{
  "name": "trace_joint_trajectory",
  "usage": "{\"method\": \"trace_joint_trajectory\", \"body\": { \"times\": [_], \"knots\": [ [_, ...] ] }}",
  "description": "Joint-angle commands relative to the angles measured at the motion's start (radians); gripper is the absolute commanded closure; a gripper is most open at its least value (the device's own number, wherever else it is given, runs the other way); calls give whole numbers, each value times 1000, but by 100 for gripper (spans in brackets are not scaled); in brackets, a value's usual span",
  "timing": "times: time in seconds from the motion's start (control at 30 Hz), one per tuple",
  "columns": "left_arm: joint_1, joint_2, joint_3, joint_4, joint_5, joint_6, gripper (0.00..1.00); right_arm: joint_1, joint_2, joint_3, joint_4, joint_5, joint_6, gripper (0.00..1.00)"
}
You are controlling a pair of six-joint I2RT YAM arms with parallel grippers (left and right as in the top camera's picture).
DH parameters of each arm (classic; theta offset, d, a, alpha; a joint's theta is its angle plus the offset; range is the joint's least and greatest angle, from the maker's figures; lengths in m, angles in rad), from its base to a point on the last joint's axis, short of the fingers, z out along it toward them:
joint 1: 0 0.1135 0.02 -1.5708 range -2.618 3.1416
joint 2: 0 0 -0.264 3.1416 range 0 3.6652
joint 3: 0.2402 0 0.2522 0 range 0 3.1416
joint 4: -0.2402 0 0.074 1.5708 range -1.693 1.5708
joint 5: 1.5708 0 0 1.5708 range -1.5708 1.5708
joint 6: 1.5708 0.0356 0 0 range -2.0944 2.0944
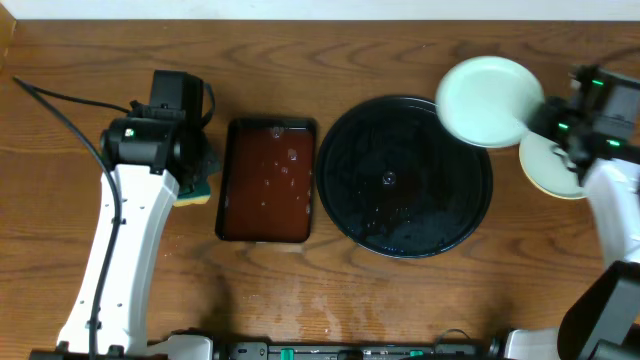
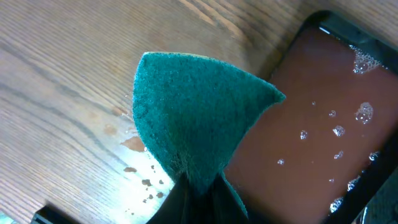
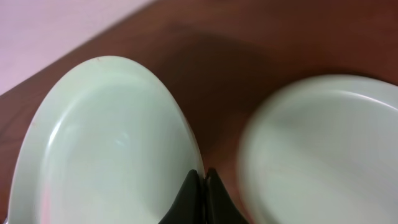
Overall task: Clean dirty plates on tray and stack at the side
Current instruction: 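Lower the pale green plate onto the stack and open the right gripper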
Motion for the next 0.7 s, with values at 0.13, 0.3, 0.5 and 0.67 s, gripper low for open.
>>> {"method": "trace_joint_trajectory", "body": {
  "times": [0.13, 0.3, 0.5, 0.67],
  "knots": [
    [-12, 53, -1, 73, 134, 78, 92, -255, -5, 4, -80, -24, 19, 99],
    [-51, 58, -1, 116, 134, 118, 92, -322, 12, -29, -79, 93, 19, 99],
    [-86, 58, -1, 143, 134, 128, 92, -324, 69, -43, -68, 118, 19, 99],
    [-90, 58, -3, 143, 134, 128, 92, -325, 143, -43, -55, 144, 31, 99]
  ]
}}
